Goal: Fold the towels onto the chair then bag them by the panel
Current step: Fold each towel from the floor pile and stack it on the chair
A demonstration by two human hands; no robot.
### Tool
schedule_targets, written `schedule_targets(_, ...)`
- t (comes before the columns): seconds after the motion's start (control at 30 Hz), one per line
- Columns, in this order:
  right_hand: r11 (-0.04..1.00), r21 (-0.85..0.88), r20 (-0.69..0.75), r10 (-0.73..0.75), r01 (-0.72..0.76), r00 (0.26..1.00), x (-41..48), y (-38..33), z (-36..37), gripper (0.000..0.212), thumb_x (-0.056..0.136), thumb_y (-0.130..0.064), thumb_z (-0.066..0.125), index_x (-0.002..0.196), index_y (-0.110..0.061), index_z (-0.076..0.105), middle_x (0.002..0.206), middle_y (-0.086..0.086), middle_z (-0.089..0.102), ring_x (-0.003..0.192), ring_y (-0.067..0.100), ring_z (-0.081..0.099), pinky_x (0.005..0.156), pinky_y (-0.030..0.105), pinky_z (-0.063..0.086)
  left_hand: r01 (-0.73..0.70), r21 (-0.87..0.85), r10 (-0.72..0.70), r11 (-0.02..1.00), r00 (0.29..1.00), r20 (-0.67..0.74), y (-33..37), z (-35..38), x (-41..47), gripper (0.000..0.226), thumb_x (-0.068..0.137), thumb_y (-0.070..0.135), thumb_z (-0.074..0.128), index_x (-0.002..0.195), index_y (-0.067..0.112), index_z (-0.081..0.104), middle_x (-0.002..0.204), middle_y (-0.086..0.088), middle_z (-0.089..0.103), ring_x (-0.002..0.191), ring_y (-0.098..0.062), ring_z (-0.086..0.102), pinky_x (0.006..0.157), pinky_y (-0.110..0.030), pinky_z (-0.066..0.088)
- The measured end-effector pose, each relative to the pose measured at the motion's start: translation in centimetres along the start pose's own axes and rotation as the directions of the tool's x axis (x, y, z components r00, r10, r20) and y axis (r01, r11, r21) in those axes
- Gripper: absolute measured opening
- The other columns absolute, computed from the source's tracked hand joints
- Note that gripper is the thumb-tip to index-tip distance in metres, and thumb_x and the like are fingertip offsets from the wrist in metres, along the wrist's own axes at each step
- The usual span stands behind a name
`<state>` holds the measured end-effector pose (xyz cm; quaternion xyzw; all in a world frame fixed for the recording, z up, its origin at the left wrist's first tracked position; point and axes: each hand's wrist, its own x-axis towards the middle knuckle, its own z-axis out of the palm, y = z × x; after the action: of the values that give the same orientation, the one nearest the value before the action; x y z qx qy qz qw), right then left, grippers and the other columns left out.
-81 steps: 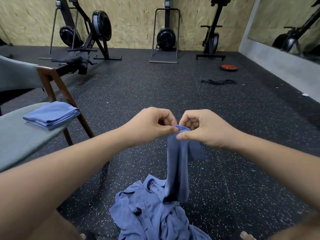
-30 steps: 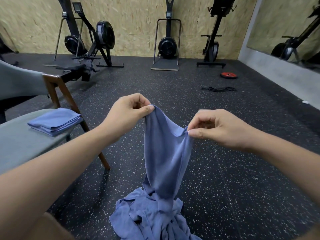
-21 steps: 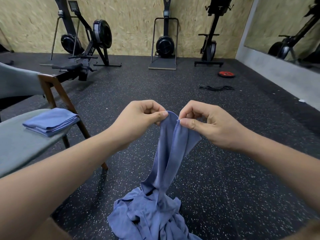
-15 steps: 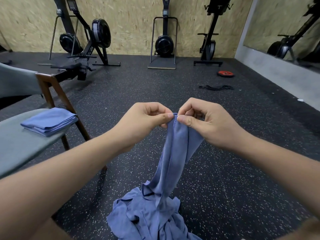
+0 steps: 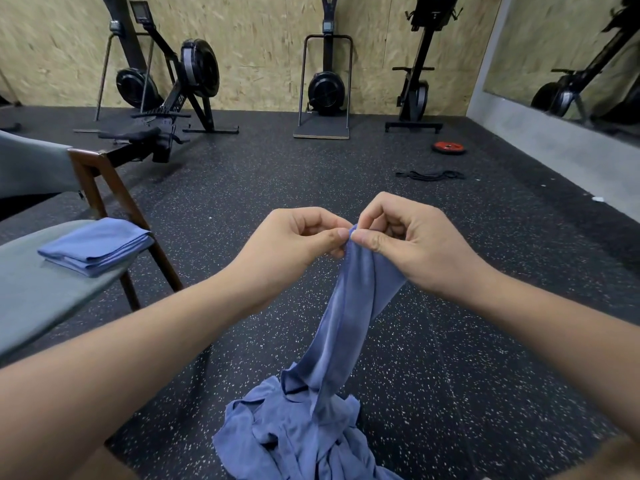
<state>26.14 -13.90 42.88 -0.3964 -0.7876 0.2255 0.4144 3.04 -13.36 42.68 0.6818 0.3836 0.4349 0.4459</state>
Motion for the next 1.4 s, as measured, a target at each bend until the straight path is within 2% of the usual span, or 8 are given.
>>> schedule_targets(0.13, 1.000, 0.020, -0.030, -0.004, 0.005, 1.000, 0.0, 0.0, 0.4, 0.014, 0.097, -0.030, 0.080, 0.092, -0.023, 0.068, 0.081, 0.009, 0.067, 0.076, 0.040, 0.059, 0.071, 0.060, 0.051, -0.018, 0.003, 0.018, 1.000, 1.000, 0.021, 0.1, 0.1, -0.3, 0.013, 0.094, 0.006, 0.080, 0.106, 0.010, 0.080, 0.098, -0.013, 0.081, 0.088, -0.015, 0.069, 0.087, -0.030, 0.053)
schedule_targets(0.23, 0.999, 0.040, -0.035, 0.006, -0.005, 0.999, 0.0, -0.1, 0.7, 0.018, 0.094, -0.035, 0.080, 0.091, -0.023, 0.067, 0.081, 0.010, 0.068, 0.076, 0.041, 0.061, 0.071, 0.062, 0.051, -0.048, 0.039, 0.047, 0.998, 0.999, 0.016, 0.2, 0.3, -0.4, 0.017, 0.090, 0.003, 0.084, 0.106, 0.006, 0.078, 0.098, -0.018, 0.080, 0.086, -0.016, 0.069, 0.084, -0.032, 0.055)
schedule_targets(0.37, 1.000, 0.015, -0.031, 0.021, -0.021, 0.999, 0.2, -0.1, 0.2, 0.021, 0.095, -0.033, 0.082, 0.088, -0.022, 0.066, 0.074, 0.007, 0.066, 0.067, 0.029, 0.055, 0.066, 0.051, 0.048, -0.061, 0.074, 0.060, 0.995, 0.998, 0.016, 0.4, -0.2, -0.1, 0.011, 0.091, 0.007, 0.084, 0.101, 0.011, 0.080, 0.097, -0.018, 0.079, 0.084, -0.016, 0.065, 0.082, -0.035, 0.052)
schedule_targets(0.67, 0.983, -0.160, 0.312, 0.140, -0.093, 0.940, -0.5, 0.0, -1.8, 0.024, 0.087, -0.028, 0.090, 0.077, -0.021, 0.069, 0.065, 0.000, 0.061, 0.060, 0.007, 0.047, 0.058, 0.030, 0.037, -0.041, 0.107, 0.050, 0.993, 0.995, -0.082, -0.2, -3.5, 1.1, 0.006, 0.095, 0.010, 0.080, 0.096, 0.016, 0.081, 0.096, -0.025, 0.074, 0.085, -0.022, 0.059, 0.084, -0.042, 0.043)
schedule_targets(0.87, 0.981, -0.189, 0.249, 0.090, -0.043, 0.964, -0.6, -0.1, -1.5, 0.009, 0.095, -0.026, 0.082, 0.089, -0.028, 0.076, 0.066, 0.004, 0.055, 0.060, 0.010, 0.043, 0.058, 0.031, 0.035, -0.049, 0.234, 0.042, 0.971, 0.999, 0.034, -0.9, -2.5, 0.4, 0.007, 0.096, 0.011, 0.080, 0.097, 0.018, 0.080, 0.092, -0.012, 0.079, 0.081, -0.012, 0.068, 0.085, -0.037, 0.056)
schedule_targets(1.03, 0.991, -0.125, 0.254, 0.078, -0.047, 0.964, -0.7, -0.7, -1.3, 0.011, 0.101, -0.021, 0.074, 0.096, -0.030, 0.079, 0.066, 0.009, 0.050, 0.058, 0.009, 0.045, 0.056, 0.019, 0.037, -0.057, 0.285, 0.054, 0.957, 0.998, 0.016, -1.5, -1.2, 0.1, 0.007, 0.095, 0.019, 0.082, 0.092, 0.022, 0.076, 0.083, -0.003, 0.080, 0.083, -0.032, 0.077, 0.087, -0.056, 0.061)
schedule_targets(1.27, 0.980, -0.177, 0.137, 0.111, -0.086, 0.984, -0.6, 0.1, -0.5, 0.025, 0.102, -0.036, 0.073, 0.082, -0.020, 0.072, 0.057, -0.012, 0.046, 0.055, 0.004, 0.040, 0.054, 0.021, 0.033, -0.086, 0.187, 0.079, 0.979, 0.996, 0.042, -0.8, -0.5, -0.1, 0.010, 0.098, 0.009, 0.076, 0.098, 0.015, 0.068, 0.080, -0.006, 0.079, 0.072, -0.014, 0.070, 0.071, -0.028, 0.048)
schedule_targets(1.4, 0.975, -0.203, 0.089, 0.110, -0.090, 0.990, -0.4, 0.3, -0.2, 0.025, 0.101, -0.036, 0.074, 0.081, -0.021, 0.073, 0.056, -0.011, 0.047, 0.054, 0.004, 0.039, 0.054, 0.020, 0.031, -0.120, 0.213, 0.112, 0.970, 0.993, 0.049, -0.9, -0.3, -0.2, 0.010, 0.094, 0.006, 0.076, 0.093, 0.016, 0.075, 0.083, -0.005, 0.078, 0.076, -0.023, 0.071, 0.075, -0.037, 0.056)
